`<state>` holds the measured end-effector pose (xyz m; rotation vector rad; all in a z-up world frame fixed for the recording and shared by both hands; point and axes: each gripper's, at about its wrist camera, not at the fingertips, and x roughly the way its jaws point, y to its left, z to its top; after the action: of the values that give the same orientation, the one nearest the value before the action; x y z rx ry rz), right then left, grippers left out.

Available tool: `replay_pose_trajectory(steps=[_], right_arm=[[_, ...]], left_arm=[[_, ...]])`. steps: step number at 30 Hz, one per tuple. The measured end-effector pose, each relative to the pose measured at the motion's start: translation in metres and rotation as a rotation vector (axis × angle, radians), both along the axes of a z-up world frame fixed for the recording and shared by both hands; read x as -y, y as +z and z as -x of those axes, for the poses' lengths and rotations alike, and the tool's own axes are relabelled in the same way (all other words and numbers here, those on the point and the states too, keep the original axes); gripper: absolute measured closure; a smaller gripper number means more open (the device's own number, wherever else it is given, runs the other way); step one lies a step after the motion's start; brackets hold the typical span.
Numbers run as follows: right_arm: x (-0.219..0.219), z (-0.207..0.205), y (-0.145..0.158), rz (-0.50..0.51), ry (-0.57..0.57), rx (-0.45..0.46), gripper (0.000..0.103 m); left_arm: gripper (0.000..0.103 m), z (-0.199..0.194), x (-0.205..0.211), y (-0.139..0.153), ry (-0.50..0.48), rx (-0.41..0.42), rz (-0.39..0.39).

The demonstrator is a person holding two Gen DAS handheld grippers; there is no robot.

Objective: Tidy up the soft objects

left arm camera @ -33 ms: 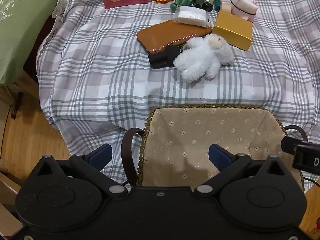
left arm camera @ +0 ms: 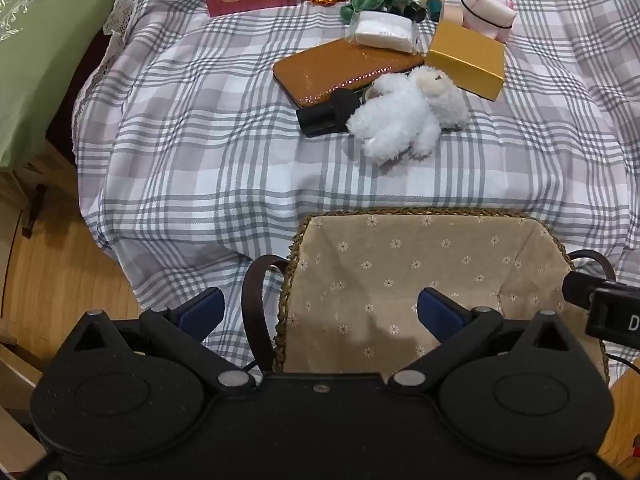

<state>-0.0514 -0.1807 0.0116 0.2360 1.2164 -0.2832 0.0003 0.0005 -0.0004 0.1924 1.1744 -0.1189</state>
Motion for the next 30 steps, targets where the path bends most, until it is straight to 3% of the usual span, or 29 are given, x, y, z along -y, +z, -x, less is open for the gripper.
replay_pose_trajectory(steps=[30], right_arm=[[-0.005,-0.003,0.0,-0.003,0.033,-0.002,0.003]], left_arm=[[0.003,0.002,-0.003,-0.009,0.015,-0.05,0.017]])
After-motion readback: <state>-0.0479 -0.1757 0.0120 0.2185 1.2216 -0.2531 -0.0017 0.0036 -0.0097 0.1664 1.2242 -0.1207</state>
